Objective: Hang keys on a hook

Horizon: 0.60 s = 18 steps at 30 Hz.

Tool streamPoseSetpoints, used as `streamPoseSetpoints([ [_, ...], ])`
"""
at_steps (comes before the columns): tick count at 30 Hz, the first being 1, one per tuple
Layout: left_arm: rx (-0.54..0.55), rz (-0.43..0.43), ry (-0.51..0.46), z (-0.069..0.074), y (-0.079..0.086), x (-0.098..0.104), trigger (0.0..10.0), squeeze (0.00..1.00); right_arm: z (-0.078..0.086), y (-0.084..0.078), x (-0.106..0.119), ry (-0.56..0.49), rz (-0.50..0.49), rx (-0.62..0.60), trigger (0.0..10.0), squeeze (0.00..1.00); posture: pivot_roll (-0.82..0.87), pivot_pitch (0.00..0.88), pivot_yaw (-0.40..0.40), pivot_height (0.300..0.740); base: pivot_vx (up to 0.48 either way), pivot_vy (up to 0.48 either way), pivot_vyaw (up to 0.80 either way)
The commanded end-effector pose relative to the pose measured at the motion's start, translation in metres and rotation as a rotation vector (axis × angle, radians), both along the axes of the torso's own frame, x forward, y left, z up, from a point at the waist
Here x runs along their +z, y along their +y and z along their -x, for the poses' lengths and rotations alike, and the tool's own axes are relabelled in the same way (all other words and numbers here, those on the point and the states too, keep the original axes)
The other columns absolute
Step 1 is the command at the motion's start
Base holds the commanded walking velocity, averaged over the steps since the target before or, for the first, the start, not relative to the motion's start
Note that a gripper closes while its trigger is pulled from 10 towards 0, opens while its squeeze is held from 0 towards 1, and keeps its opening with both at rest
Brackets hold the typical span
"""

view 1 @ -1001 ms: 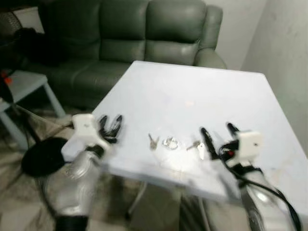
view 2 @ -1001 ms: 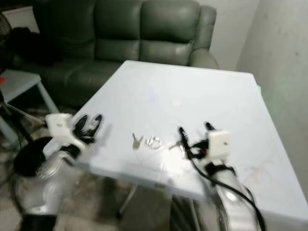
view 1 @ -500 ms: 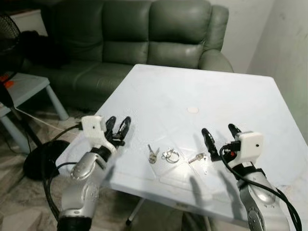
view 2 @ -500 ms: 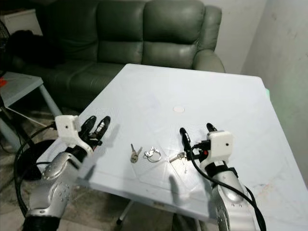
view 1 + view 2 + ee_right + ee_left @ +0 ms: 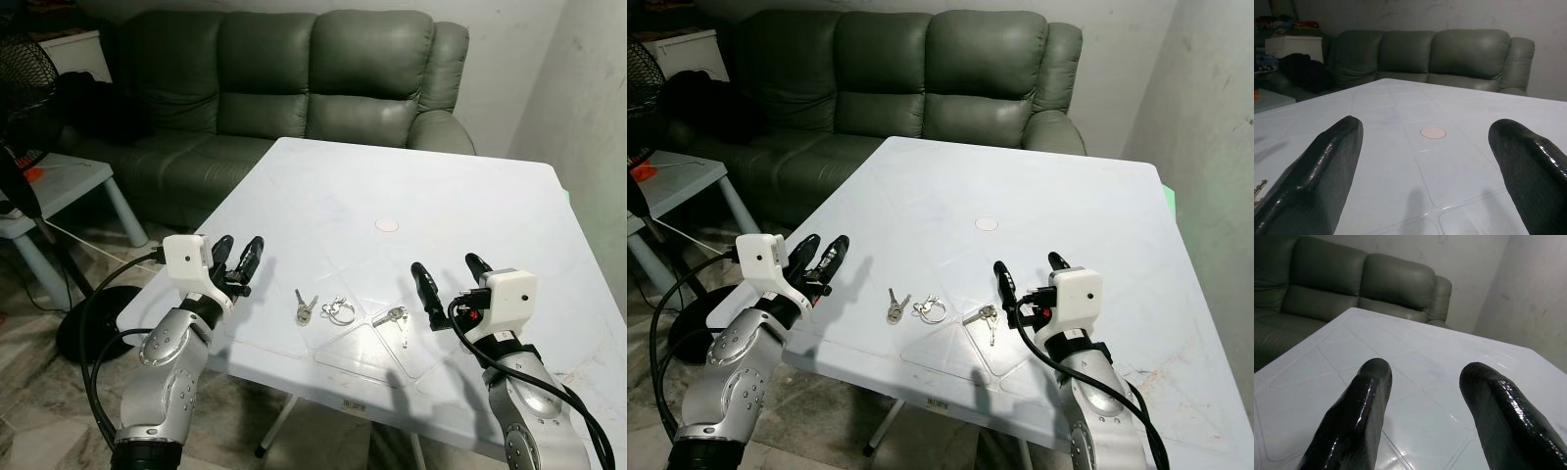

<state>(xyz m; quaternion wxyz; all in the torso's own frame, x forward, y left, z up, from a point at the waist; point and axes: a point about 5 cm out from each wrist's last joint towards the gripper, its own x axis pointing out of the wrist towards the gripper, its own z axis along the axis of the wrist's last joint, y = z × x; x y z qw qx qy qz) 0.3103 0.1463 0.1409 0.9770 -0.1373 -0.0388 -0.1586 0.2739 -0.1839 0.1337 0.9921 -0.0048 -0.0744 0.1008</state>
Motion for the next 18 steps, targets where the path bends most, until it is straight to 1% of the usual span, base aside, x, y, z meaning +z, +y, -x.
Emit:
streamPoseSetpoints([
  [1,-0.011,-0.024,-0.016,-0.003,0.000,0.005,10.0,0.00,-0.001,0.002,0.006,-0.017,-0.010,0.005,10.0,0.00,0.08,0.000,0.052,0.740,0.000,0.000,0.00],
  [7,-0.063,-0.090,-0.039,-0.001,-0.007,0.006,10.0,0.00,-0.006,0.002,0.008,-0.021,-0.007,-0.010,10.0,0.00,0.10,0.000,0.053,0.740,0.000,0.000,0.00],
  [10,-0.072,-0.080,-0.028,0.000,-0.008,0.004,10.0,0.00,-0.010,0.002,0.008,-0.011,0.005,-0.032,10.0,0.00,0.11,0.000,0.051,0.740,0.000,0.000,0.00],
  [14,-0.102,-0.105,-0.027,0.003,-0.013,0.002,10.0,0.00,-0.015,0.002,0.010,-0.020,0.030,-0.027,10.0,0.00,0.12,0.000,0.046,0.740,0.000,0.000,0.00],
  [17,-0.147,-0.118,-0.024,0.007,-0.023,-0.001,10.0,0.00,-0.022,-0.001,0.012,-0.014,0.053,-0.011,10.0,0.00,0.13,0.000,0.039,0.740,0.000,0.000,0.00],
  [18,-0.147,-0.118,-0.024,0.007,-0.023,-0.001,10.0,0.00,-0.022,-0.001,0.012,-0.014,0.053,-0.011,10.0,0.00,0.13,0.000,0.039,0.740,0.000,0.000,0.00],
])
